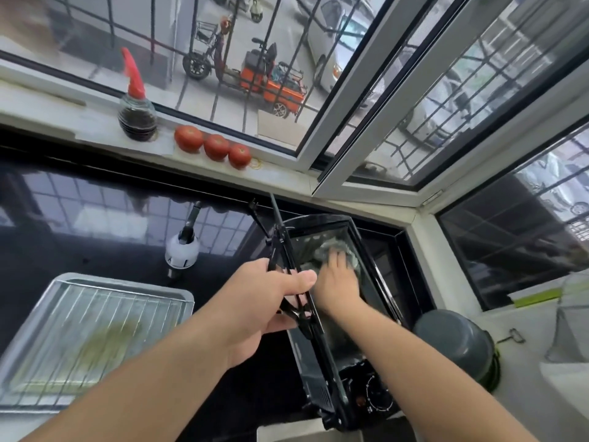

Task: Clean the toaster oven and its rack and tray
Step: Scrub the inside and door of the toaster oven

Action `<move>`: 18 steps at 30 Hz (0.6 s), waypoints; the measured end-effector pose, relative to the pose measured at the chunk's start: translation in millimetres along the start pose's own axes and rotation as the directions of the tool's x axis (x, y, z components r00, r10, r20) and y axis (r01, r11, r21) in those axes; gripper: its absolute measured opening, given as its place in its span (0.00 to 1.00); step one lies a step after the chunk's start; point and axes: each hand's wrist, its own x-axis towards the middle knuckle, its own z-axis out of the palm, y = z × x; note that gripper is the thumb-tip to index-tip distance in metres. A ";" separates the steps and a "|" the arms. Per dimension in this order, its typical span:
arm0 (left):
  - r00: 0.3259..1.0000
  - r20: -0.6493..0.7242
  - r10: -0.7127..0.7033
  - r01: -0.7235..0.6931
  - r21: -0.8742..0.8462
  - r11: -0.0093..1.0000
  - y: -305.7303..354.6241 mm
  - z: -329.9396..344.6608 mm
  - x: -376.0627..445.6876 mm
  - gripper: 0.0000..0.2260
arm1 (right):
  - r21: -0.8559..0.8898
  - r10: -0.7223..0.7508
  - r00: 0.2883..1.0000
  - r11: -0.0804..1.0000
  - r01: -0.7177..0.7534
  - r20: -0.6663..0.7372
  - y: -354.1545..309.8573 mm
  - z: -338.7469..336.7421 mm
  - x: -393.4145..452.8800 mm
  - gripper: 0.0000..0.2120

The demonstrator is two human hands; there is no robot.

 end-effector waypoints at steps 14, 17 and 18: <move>1.000 -0.019 0.002 -0.003 -0.021 1.000 2.1 7.0 0.5 0.11 | 0.153 -0.004 1.000 0.988 0.002 0.012 11.1 -10.0 22.7 0.25; 0.999 -0.037 0.004 -0.005 -0.021 1.000 0.9 10.6 1.6 0.09 | 0.204 0.028 0.996 0.978 -0.044 0.081 7.5 0.2 -1.0 0.21; 0.999 -0.043 0.005 -0.006 -0.017 1.000 0.8 12.0 1.5 0.09 | 0.168 0.033 0.990 0.984 -0.055 0.136 7.4 11.3 -14.7 0.20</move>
